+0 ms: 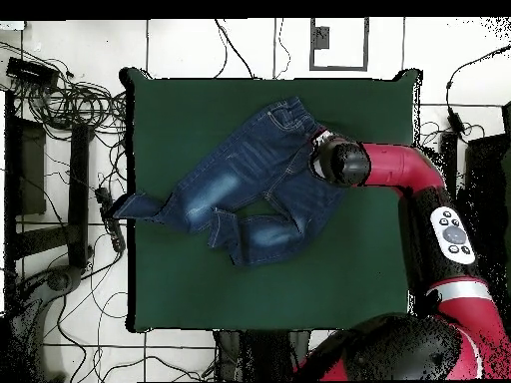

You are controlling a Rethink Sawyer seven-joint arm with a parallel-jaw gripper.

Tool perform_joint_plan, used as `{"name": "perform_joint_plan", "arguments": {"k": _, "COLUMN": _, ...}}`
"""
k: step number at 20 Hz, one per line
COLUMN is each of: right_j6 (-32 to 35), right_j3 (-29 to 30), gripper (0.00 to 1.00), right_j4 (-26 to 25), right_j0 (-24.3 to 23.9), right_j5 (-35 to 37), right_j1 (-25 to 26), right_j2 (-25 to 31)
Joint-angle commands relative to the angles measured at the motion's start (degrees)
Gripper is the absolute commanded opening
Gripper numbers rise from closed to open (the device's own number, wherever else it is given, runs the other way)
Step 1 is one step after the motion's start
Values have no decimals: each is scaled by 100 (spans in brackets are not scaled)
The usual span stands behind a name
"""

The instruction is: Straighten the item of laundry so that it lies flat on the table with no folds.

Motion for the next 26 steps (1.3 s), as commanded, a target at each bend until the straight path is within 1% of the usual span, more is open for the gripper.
{"name": "perform_joint_plan", "arguments": {"k": 1, "right_j6": -2523, "right_j3": -309, "gripper": 0, "right_j4": -557, "right_j0": -115, "right_j5": 114, "right_j1": 129, "right_j2": 464}}
{"name": "perform_joint_plan", "arguments": {"k": 3, "right_j6": -2865, "right_j3": -352, "gripper": 0, "right_j4": -587, "right_j0": -195, "right_j5": 215, "right_j1": 128, "right_j2": 579}}
{"name": "perform_joint_plan", "arguments": {"k": 5, "right_j6": -3492, "right_j3": -616, "gripper": 0, "right_j4": -571, "right_j0": -352, "right_j5": 484, "right_j1": 187, "right_j2": 830}}
{"name": "perform_joint_plan", "arguments": {"k": 9, "right_j6": -4718, "right_j3": -1068, "gripper": 0, "right_j4": -474, "right_j0": -631, "right_j5": 1074, "right_j1": 462, "right_j2": 1377}}
{"name": "perform_joint_plan", "arguments": {"k": 11, "right_j6": -5174, "right_j3": -1313, "gripper": 0, "right_j4": -409, "right_j0": -698, "right_j5": 1348, "right_j1": 597, "right_j2": 1541}}
{"name": "perform_joint_plan", "arguments": {"k": 16, "right_j6": -5597, "right_j3": -1423, "gripper": 0, "right_j4": -300, "right_j0": -738, "right_j5": 1602, "right_j1": 660, "right_j2": 1612}}
{"name": "perform_joint_plan", "arguments": {"k": 18, "right_j6": -5894, "right_j3": -1508, "gripper": 0, "right_j4": -203, "right_j0": -770, "right_j5": 1837, "right_j1": 698, "right_j2": 1647}}
{"name": "perform_joint_plan", "arguments": {"k": 26, "right_j6": -6697, "right_j3": -1758, "gripper": 0, "right_j4": -21, "right_j0": -823, "right_j5": 2313, "right_j1": 642, "right_j2": 1651}}
